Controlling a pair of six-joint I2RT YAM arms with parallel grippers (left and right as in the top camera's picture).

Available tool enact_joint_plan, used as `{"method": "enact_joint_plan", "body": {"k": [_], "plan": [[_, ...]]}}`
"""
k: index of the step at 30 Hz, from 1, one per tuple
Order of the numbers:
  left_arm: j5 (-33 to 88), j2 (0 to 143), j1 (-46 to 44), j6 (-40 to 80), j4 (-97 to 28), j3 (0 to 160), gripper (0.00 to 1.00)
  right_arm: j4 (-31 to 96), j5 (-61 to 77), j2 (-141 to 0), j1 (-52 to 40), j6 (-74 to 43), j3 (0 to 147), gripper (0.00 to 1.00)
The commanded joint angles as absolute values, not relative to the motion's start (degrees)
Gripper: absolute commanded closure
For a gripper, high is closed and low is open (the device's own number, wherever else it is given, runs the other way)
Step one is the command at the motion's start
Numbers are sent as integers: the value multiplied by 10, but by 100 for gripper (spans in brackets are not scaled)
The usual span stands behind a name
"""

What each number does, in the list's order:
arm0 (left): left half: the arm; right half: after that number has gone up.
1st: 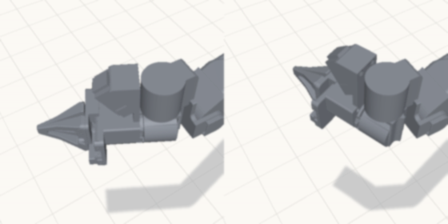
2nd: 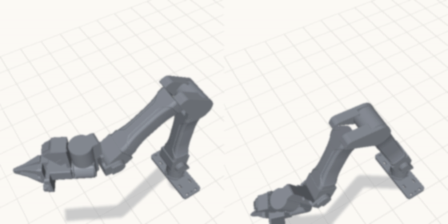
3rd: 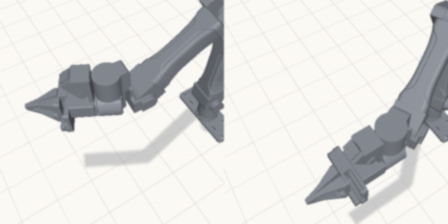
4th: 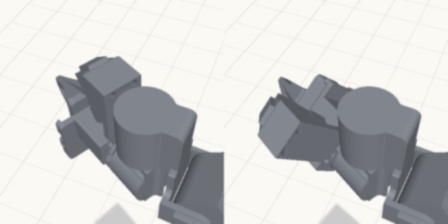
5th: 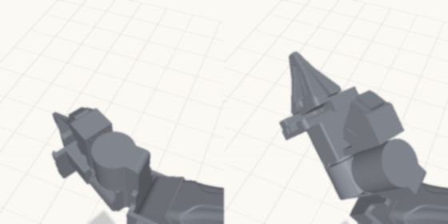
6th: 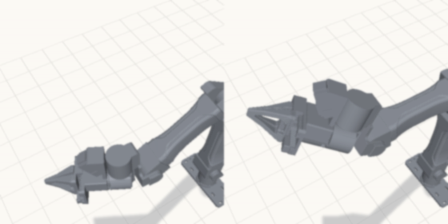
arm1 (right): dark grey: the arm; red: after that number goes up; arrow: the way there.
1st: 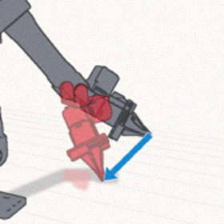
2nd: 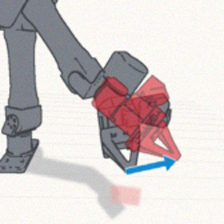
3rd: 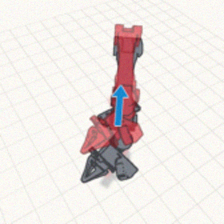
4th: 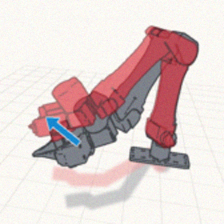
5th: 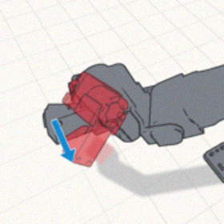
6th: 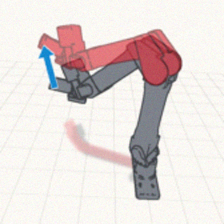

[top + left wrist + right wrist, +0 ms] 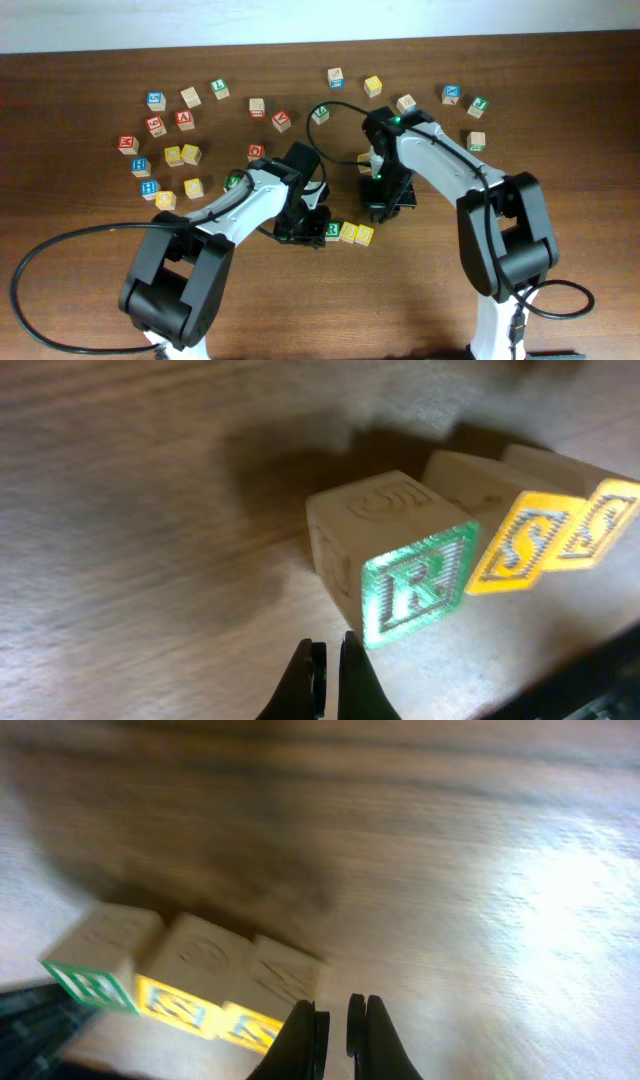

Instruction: Spell out RSS

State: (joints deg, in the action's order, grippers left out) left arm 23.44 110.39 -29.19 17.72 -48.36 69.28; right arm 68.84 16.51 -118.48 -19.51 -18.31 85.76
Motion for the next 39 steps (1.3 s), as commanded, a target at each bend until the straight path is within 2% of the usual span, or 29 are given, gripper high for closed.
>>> {"method": "enact_joint_plan", "body": {"k": [1, 5, 8, 18, 24, 34, 39], "plan": [[175, 1109, -285, 173, -482, 701, 100, 729, 156, -1184, -161, -163, 871, 96], [161, 1109, -276, 173, -479, 701, 100, 751, 138, -1184, -185, -151, 841, 96], [161, 1109, -276, 186, -473, 701, 100, 697, 139, -1184, -213, -201, 807, 96], [182, 1109, -294, 199, -435, 701, 100, 608, 170, -1184, -221, -204, 806, 96], [182, 1109, -311, 238, -446, 701, 100, 597, 176, -1184, -221, -204, 806, 96], [177, 1109, -309, 237, -449, 701, 100, 604, 210, -1184, -221, -216, 806, 96], [175, 1109, -267, 225, -482, 729, 100, 604, 204, -1184, -221, -215, 806, 96]]}}
